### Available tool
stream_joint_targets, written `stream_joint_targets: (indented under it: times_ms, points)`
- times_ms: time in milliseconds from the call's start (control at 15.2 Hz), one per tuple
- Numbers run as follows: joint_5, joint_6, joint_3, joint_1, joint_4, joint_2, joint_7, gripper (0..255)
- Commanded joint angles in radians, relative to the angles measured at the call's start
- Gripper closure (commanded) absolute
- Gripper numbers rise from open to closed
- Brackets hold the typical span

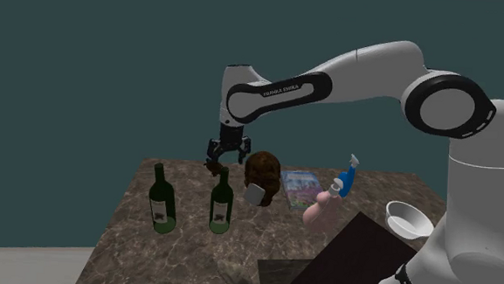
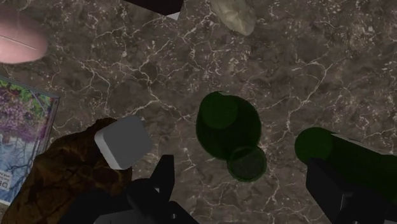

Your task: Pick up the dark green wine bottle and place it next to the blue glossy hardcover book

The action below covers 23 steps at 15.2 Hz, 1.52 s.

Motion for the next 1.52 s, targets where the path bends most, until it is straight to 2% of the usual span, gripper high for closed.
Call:
stream_joint_targets:
  times_ms: [0, 396, 924, 990, 1452]
  points:
    - [-0.004, 0.008, 0.0, 0.008, 0.023, 0.032, 0.01, 0]
    - [-0.009, 0.083, -0.002, 0.013, -0.021, 0.063, 0.012, 0]
    - [-0.009, 0.083, -0.002, 0.013, -0.021, 0.063, 0.012, 0]
    - [-0.009, 0.083, -0.002, 0.013, -0.021, 0.063, 0.012, 255]
    - [-0.009, 0.083, -0.002, 0.013, -0.02, 0.063, 0.012, 255]
